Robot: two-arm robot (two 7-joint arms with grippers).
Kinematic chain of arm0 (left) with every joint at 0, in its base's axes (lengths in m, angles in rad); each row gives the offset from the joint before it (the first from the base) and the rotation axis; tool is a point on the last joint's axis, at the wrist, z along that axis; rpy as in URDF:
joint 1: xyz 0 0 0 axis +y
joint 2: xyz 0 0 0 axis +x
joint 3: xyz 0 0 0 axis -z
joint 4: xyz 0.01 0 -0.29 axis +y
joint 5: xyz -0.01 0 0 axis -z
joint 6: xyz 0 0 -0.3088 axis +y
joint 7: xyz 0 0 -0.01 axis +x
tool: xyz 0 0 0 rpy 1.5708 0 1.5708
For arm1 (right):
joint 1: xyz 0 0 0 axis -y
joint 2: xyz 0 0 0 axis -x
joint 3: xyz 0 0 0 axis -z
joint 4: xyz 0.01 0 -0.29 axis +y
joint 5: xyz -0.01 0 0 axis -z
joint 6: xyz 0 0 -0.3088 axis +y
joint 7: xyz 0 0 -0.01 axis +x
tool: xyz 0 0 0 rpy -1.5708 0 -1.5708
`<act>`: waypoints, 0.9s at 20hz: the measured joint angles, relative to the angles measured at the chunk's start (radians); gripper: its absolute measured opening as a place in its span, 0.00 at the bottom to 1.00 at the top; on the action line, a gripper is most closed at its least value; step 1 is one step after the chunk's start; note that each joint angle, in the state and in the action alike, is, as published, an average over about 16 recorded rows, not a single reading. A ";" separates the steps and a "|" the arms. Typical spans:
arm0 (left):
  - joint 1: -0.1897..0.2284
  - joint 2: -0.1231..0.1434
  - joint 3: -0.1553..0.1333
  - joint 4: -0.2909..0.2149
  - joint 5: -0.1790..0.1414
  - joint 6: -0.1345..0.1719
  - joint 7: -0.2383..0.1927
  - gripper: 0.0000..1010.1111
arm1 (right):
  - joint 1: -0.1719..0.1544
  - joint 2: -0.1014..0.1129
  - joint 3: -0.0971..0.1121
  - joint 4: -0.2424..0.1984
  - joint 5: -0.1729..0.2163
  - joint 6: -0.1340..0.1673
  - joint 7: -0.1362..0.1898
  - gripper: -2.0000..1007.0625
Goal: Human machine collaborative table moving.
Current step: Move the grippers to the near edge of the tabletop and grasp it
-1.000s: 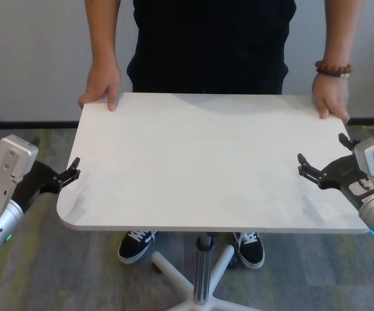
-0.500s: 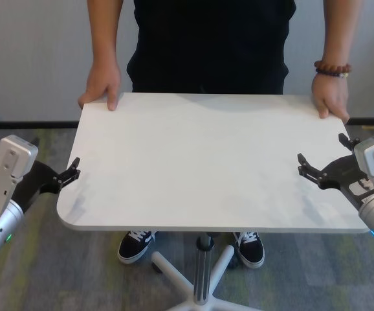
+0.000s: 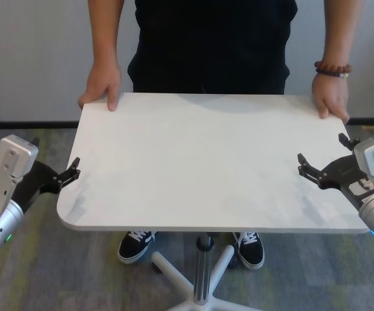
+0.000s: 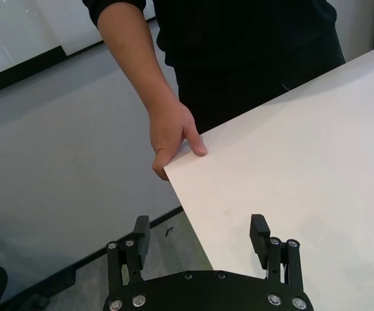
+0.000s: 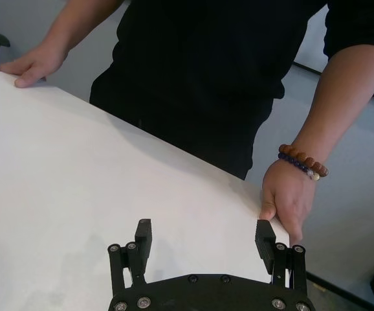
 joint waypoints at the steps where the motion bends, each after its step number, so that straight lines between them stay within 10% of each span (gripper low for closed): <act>1: 0.000 0.000 0.000 0.000 0.000 0.000 0.000 0.99 | 0.000 0.000 0.000 0.000 0.000 0.000 0.000 1.00; 18: 0.000 0.000 0.000 0.000 0.000 0.000 0.000 0.99 | -0.036 0.006 0.008 -0.032 -0.006 0.004 -0.014 1.00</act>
